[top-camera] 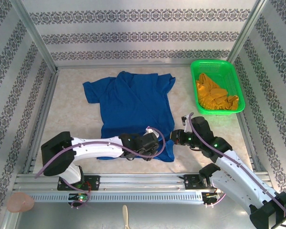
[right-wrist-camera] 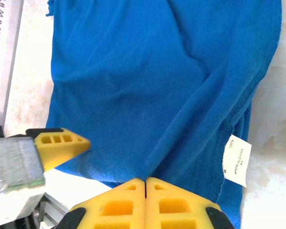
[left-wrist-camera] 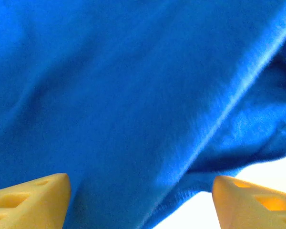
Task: Fold the inside-out t-shirt
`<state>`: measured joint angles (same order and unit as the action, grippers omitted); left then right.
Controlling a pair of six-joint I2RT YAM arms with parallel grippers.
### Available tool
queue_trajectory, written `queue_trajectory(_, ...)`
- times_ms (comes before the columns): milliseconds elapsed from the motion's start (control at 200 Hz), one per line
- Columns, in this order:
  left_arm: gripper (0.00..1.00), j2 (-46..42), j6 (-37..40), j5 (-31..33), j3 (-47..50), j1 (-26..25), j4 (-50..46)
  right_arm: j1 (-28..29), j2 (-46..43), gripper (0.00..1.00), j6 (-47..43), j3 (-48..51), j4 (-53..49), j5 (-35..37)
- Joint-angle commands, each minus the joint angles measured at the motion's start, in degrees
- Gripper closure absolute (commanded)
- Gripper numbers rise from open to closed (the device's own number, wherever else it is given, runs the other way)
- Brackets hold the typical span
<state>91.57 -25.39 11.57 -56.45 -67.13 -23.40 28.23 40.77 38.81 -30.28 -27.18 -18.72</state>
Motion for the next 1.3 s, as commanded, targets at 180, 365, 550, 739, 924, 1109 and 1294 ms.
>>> queue_trajectory(180, 0.26, 0.4, 0.3, 11.5, 3.3, 0.3, 0.5, -0.5, -1.1, 1.00, 0.7, -1.5, -0.9, 1.1)
queue_trajectory(365, 0.57, -4.7, 1.0, 13.2, 8.3, 2.3, 1.6, -0.6, -1.4, 1.00, 0.8, -1.0, -1.1, 1.0)
queue_trajectory(550, 1.00, -8.1, 4.7, 9.0, 8.9, 3.9, 3.6, -0.9, -1.2, 1.00, 0.8, -1.2, -0.9, 1.1)
queue_trajectory(739, 1.00, -11.1, 5.5, 2.1, 0.6, 5.4, -4.6, -1.0, -6.5, 0.44, 2.8, -2.0, -3.0, 2.7)
queue_trajectory(924, 1.00, -11.4, 4.2, -4.2, -6.2, 7.3, -11.2, 11.8, -18.9, 0.48, 18.7, 6.9, 2.8, 6.9)
queue_trajectory(1109, 1.00, -11.8, 4.5, -4.3, -11.6, 7.7, -15.9, 38.8, -18.5, 0.73, 26.7, 17.6, 19.6, 33.8)
queue_trajectory(1294, 1.00, -12.4, 5.2, -4.6, -16.1, 7.9, -19.8, 50.5, 6.5, 0.86, 23.8, 14.3, 38.5, 47.6)
